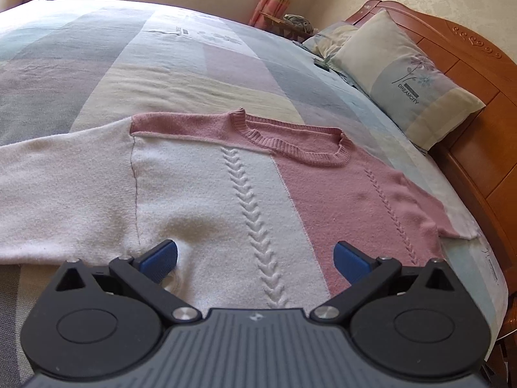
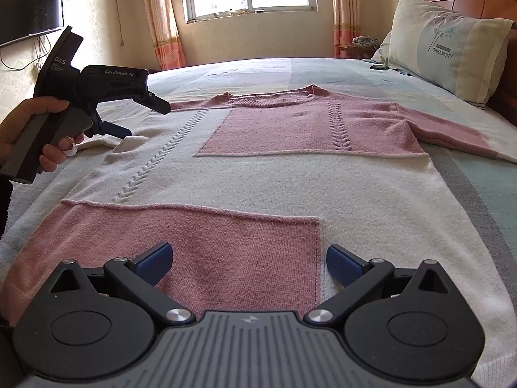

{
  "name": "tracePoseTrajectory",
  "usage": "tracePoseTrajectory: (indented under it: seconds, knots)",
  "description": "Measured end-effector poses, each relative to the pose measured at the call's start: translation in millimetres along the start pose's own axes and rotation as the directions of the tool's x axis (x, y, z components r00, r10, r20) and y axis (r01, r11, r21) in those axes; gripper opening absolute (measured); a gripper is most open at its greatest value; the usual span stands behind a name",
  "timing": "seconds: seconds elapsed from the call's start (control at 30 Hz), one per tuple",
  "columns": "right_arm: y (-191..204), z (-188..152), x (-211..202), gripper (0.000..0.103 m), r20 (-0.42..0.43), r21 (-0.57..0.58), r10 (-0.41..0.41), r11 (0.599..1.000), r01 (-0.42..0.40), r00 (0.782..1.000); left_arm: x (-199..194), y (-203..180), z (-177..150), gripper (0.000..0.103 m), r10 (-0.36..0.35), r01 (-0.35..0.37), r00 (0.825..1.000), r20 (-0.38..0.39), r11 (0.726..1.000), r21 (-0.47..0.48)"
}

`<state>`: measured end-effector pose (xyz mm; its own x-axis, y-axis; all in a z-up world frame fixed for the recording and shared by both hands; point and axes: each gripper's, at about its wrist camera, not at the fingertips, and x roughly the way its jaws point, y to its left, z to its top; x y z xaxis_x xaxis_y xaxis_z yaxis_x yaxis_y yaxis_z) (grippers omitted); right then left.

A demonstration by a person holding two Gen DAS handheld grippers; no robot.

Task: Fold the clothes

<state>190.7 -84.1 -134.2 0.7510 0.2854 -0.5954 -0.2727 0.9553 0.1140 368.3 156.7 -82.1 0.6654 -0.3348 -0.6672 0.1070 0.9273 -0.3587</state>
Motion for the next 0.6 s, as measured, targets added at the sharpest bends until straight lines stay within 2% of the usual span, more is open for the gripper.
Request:
tracePoseTrajectory:
  seconds: [0.1,0.23,0.43,0.5,0.6]
  knots:
    - [-4,10,-10,0.103,0.021,0.0,-0.02,1.0,0.02,1.0,-1,-11,-5,0.102,0.034,-0.034,0.999,0.0,0.997,0.066]
    - [-16,28,-26,0.103,0.077,-0.003,-0.113,0.993,0.114,0.991,-2,-26,-11,0.102,0.078,-0.078,0.997,0.005,0.985,0.153]
    - [-45,12,-8,0.103,-0.045,0.078,-0.209,0.974,0.212,0.977,-5,-48,-21,0.102,0.144,-0.143,0.989,0.018,0.949,0.28]
    - [-49,6,-3,0.103,-0.084,0.075,-0.225,0.97,0.232,0.971,-5,-56,-24,0.102,0.165,-0.164,0.986,0.024,0.933,0.321]
    - [-47,15,-9,0.103,-0.088,0.047,-0.227,0.972,0.232,0.97,9,-54,-30,0.102,0.154,-0.134,0.988,-0.033,0.933,0.333]
